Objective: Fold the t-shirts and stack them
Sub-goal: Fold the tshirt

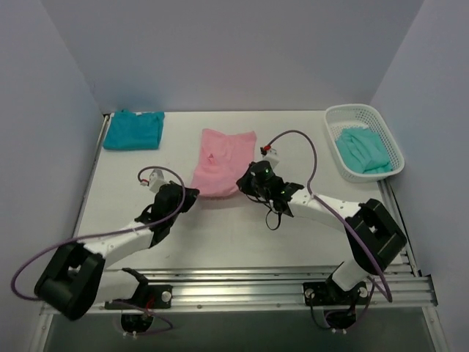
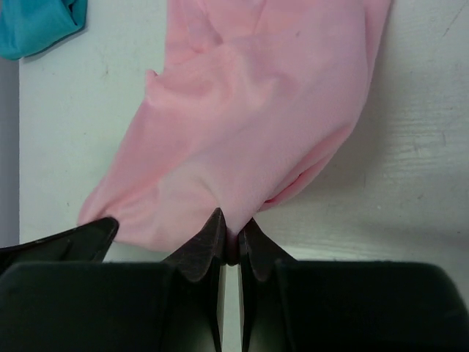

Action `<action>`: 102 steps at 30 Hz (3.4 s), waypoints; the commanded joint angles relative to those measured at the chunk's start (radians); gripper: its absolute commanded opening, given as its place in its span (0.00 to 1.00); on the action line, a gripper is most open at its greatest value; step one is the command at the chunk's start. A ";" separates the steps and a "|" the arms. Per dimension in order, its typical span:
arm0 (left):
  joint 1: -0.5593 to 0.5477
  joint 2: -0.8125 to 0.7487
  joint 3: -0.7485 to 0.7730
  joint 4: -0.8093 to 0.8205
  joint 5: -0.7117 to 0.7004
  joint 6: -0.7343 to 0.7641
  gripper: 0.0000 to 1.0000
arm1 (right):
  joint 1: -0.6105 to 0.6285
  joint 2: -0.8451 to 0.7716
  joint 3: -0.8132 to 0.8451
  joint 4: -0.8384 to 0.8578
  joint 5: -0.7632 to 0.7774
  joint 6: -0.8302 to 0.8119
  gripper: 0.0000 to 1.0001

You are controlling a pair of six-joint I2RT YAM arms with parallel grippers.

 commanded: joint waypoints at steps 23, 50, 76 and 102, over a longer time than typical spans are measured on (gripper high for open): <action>-0.041 -0.268 0.332 -0.410 -0.180 0.211 0.06 | 0.079 -0.017 0.275 -0.252 0.224 0.001 0.00; 0.309 0.183 0.513 -0.134 0.104 0.205 0.07 | -0.124 0.543 0.887 -0.252 -0.063 -0.065 0.00; 0.504 1.021 1.197 0.155 0.395 0.197 0.94 | -0.293 1.022 1.213 0.533 -0.529 0.070 1.00; 0.513 0.544 1.029 0.104 0.584 0.250 0.94 | -0.257 0.777 0.946 0.705 -0.620 0.110 0.59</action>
